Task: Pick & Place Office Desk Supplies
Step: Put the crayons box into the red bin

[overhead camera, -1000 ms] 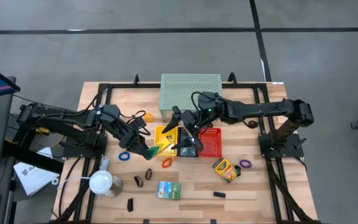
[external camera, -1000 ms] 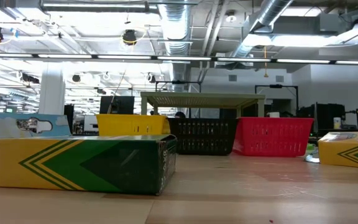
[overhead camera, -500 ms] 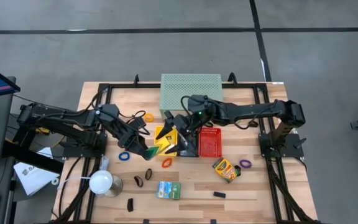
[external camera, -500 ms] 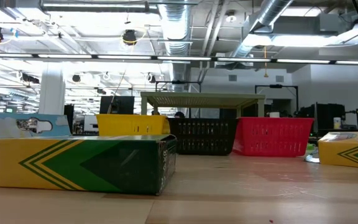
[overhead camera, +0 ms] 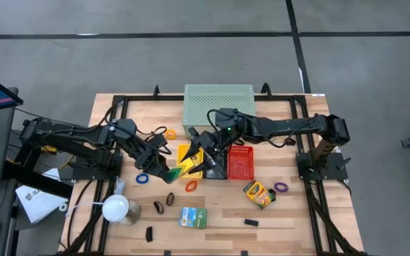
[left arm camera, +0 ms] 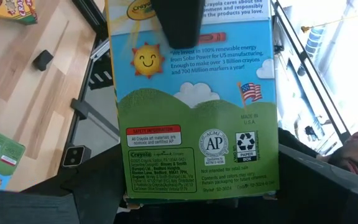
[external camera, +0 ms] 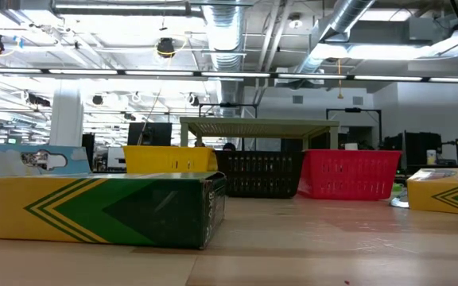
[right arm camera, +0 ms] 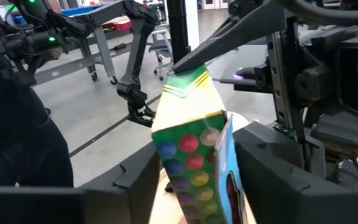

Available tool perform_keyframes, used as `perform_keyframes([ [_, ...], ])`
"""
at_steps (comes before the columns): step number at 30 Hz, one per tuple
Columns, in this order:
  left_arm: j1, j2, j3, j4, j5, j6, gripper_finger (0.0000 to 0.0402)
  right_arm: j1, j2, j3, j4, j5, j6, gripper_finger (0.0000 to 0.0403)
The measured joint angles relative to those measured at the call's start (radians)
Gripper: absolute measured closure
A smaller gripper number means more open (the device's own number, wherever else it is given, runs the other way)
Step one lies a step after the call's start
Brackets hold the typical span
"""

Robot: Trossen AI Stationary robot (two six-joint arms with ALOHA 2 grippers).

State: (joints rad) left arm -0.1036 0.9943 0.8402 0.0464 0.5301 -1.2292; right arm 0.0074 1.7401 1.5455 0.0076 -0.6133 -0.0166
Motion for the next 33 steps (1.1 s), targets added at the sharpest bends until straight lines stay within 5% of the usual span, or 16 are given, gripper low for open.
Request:
perform_keyframes([
  [10,0.0,0.0,0.001,0.005,-0.002,0.001,0.0054,0.004,0.0,0.0,0.027,-0.04,0.009,0.0291],
  [21,0.002,-0.057,0.001,-0.033,0.018,-0.009,0.0054,0.0,0.0,0.007,0.037,-0.051,0.033,0.0273],
  [33,0.004,-0.158,0.001,-0.207,0.044,0.038,0.0039,-0.028,-0.002,0.12,-0.16,-0.118,-0.001,0.0285],
])
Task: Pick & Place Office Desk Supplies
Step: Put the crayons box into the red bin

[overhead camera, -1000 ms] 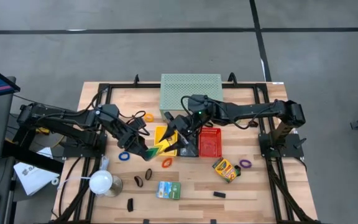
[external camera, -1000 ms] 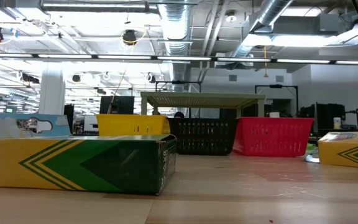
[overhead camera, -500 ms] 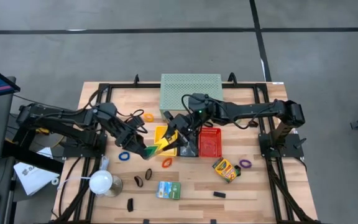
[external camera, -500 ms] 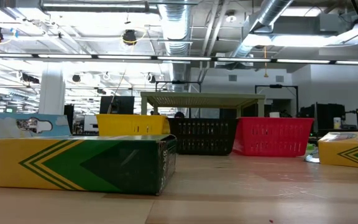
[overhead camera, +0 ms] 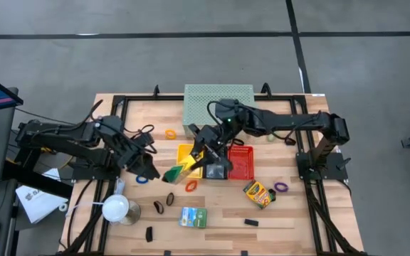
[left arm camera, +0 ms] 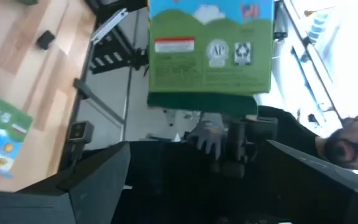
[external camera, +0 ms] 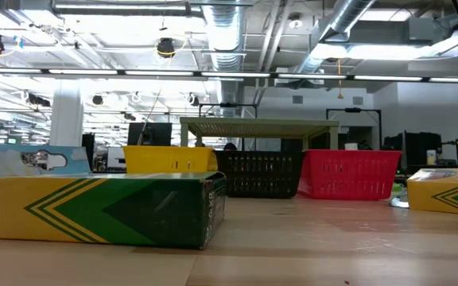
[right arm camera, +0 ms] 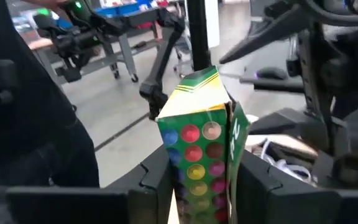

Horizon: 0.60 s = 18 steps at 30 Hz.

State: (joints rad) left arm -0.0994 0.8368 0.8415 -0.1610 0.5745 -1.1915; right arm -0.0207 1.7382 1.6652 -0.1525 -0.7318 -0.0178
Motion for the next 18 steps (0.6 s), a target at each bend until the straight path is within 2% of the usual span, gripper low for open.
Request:
perform_keyframes([
  [7,0.0,0.001,-0.001,-0.062,-0.002,0.042,0.0038,-0.023,-0.007,0.081,-0.275,0.012,-0.064,0.0285],
  [14,0.0,0.001,-0.001,-0.156,-0.002,0.11,0.0038,-0.035,-0.057,0.105,-0.593,0.096,-0.145,0.0285],
  [18,0.0,0.001,-0.002,-0.158,-0.007,0.135,0.0038,-0.034,-0.092,0.105,-0.791,0.17,-0.165,0.0285],
])
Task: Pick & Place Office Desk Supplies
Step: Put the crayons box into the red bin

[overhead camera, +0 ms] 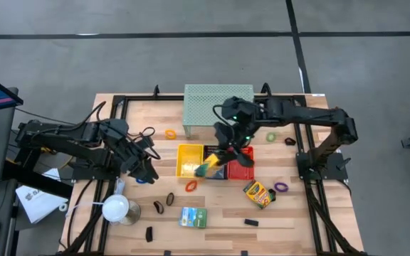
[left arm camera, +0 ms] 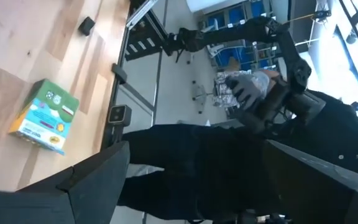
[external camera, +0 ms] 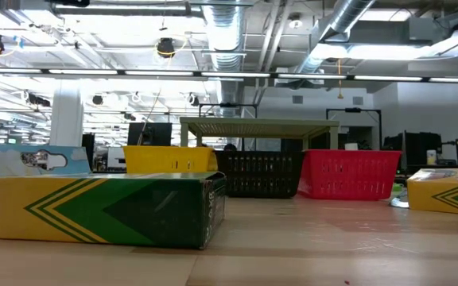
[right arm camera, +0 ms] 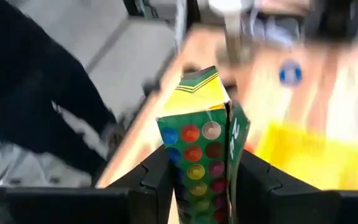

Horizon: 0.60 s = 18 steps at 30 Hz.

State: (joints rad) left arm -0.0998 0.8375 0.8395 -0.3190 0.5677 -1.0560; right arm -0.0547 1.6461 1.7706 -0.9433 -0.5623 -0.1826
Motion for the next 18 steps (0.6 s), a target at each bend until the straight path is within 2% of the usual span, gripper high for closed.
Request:
perform_keyframes([
  [8,0.0,0.002,0.0,-0.018,-0.059,0.062,0.0038,0.0,-0.014,-0.005,-0.346,0.181,-0.01,0.0285],
  [18,0.0,0.021,0.0,-0.015,-0.106,0.126,0.0038,-0.041,-0.012,-0.157,-0.387,0.342,0.048,0.0285],
])
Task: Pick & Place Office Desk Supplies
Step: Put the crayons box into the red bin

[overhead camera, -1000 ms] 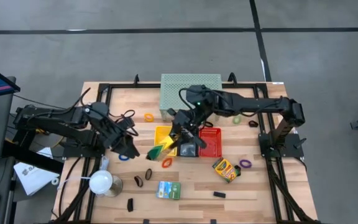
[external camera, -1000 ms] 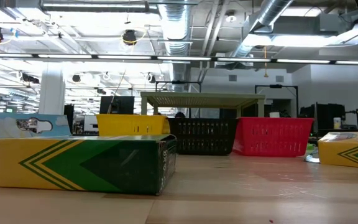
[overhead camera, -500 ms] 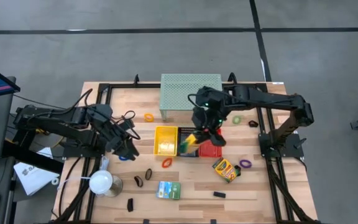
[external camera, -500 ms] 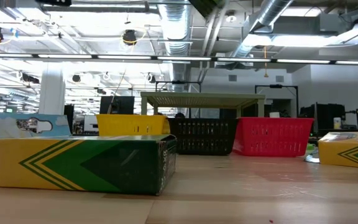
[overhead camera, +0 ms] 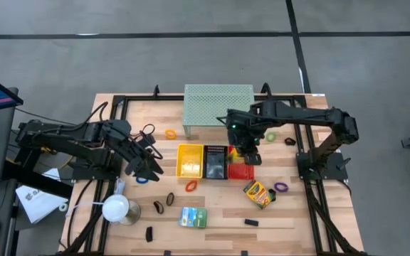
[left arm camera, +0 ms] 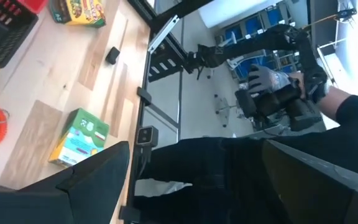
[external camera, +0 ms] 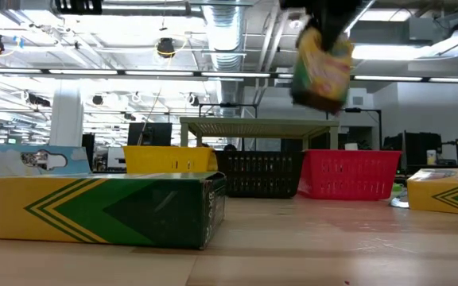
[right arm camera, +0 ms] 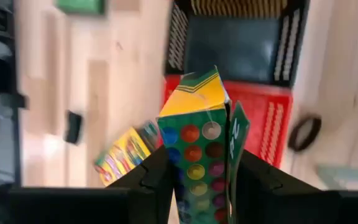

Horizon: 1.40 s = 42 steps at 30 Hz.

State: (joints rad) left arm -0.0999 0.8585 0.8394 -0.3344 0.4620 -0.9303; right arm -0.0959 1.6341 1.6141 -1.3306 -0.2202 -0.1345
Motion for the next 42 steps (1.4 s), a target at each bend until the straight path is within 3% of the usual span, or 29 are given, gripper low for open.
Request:
perform_keyframes([
  [7,0.0,0.022,0.0,-0.005,0.0,0.015,0.0038,-0.04,0.0,-0.156,0.005,0.029,0.004,0.0285],
  [14,0.0,0.027,0.0,0.0,0.002,0.017,0.0038,-0.061,0.0,-0.26,0.171,0.045,0.046,0.0285],
  [22,0.0,0.027,0.0,0.0,0.002,0.015,0.004,-0.064,0.002,-0.264,0.224,0.117,0.056,0.0285],
  [42,0.0,0.027,0.0,0.008,-0.017,0.01,0.0041,-0.094,0.087,-0.267,0.241,0.114,0.046,0.0285],
])
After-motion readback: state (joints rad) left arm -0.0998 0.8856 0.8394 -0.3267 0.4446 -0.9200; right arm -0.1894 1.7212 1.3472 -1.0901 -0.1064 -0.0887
